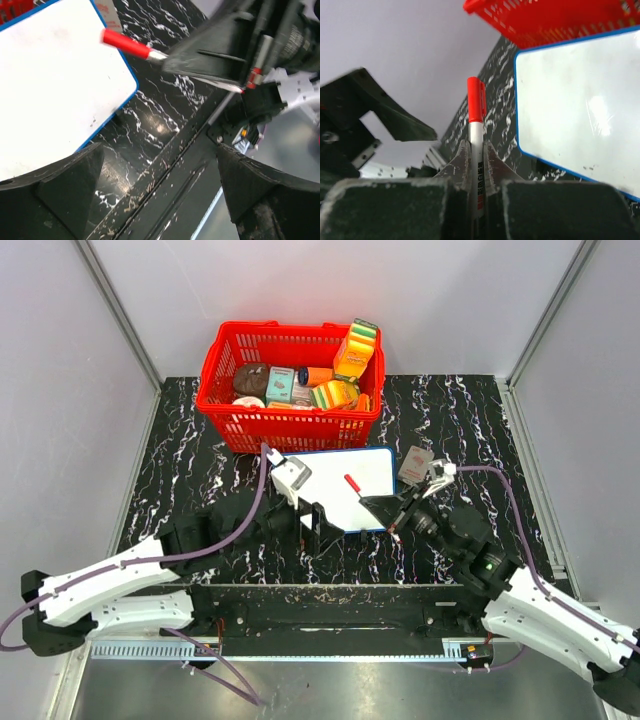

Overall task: Write a sentence on the whiteboard
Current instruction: Pass from the right arm to the left

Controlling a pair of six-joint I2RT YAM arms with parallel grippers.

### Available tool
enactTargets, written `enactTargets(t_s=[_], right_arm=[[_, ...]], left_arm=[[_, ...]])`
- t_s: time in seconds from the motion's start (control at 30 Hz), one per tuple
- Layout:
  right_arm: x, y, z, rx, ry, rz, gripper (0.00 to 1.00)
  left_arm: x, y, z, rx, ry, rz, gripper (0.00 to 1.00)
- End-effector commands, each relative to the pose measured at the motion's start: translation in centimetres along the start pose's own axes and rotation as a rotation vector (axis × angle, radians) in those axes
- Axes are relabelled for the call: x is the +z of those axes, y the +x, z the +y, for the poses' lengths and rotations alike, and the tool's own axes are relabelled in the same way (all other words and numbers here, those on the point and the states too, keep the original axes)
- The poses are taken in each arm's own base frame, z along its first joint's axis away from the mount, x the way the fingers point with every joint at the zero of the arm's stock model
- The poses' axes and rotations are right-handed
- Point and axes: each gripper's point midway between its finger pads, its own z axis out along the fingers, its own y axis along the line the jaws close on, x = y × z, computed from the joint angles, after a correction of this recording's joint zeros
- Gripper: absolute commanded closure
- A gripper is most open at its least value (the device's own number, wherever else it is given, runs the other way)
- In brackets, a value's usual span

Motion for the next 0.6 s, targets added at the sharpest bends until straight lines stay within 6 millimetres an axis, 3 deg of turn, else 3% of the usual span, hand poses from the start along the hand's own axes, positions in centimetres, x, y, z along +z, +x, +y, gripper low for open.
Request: enactTargets(t_s=[0.0, 0.03, 0.07, 0.13, 0.17, 0.37, 0.57], right_arm=[[-0.7, -4.3, 0.4, 0.060, 0.009, -0.222, 1.00], [-1.0, -4.4, 0.9, 0.055, -0.019, -0.222, 1.00], [-1.1, -4.3, 1.2, 0.040, -0.040, -0.220, 1.00], [-1.3, -4.1, 1.7, 0.043, -0.072, -0.212, 1.00], [-1.3, -4.0, 1.9, 0.050, -0.085, -0.210, 1.00], [-1.4, -3.9, 2.3, 0.079, -0.117, -0.214, 1.00], [-1.8, -5.7, -1.5, 0.209, 0.077, -0.344, 1.00]], left_arm=[[0.8, -5.9, -1.8, -0.199, 0.178, -0.232, 0.01], [1.3, -5.2, -1.6, -0.267, 0.247, -0.209, 0.01], [0.9, -7.2, -2.1, -0.286, 0.318, -0.288, 0.03], [1.3, -7.2, -1.5, -0.344, 0.379, -0.289, 0.07], [1.2, -8.1, -1.9, -0.337, 0.418, -0.322, 0.08], [3.9, -8.8, -3.0, -0.335, 0.485, -0.266, 0.14], [4.8, -7.1, -2.5, -0.352, 0.450, -0.211, 0.14]])
